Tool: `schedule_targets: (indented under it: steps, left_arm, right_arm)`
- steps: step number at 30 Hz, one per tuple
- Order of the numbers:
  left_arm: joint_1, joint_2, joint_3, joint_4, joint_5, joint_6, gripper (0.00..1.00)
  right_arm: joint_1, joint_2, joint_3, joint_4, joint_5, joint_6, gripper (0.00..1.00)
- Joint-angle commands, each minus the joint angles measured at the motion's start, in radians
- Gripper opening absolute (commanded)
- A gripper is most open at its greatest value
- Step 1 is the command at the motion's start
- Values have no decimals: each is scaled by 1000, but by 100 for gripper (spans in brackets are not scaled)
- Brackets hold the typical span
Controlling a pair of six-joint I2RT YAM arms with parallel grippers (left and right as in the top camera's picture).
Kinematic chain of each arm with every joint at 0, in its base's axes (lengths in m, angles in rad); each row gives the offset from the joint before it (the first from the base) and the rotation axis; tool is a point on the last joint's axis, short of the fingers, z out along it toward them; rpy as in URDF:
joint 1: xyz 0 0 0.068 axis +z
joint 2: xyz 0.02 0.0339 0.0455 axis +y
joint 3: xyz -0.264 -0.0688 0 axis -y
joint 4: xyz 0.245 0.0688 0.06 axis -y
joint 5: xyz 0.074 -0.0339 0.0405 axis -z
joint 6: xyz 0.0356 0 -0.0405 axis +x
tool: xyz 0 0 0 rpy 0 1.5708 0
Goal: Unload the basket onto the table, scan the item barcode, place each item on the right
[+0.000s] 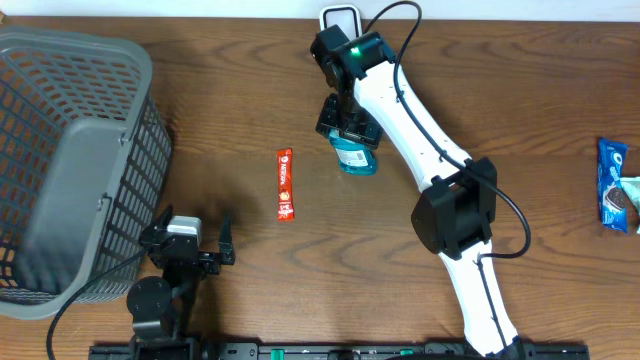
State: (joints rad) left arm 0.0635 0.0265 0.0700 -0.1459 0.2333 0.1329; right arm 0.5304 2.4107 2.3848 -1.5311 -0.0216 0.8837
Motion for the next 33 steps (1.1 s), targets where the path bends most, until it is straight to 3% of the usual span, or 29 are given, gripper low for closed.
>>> schedule_targets:
  steps: [1,14,23,33]
  left_arm:
    - [-4,-2,-16,-26,5,12,98]
    - [-4,-2,-16,-26,5,12,98]
    - [-4,-2,-16,-26,5,12,98]
    - [-4,-2,-16,-26,5,12,98]
  right_arm:
    - [-6,-17,-17,-2,23,-10,61]
    - [-35,-17,10,-11,-184,-238,52]
    - [-85,-17,160,-79,-270,-349,50]
    - [-93,-17,338,4,97,-347,48]
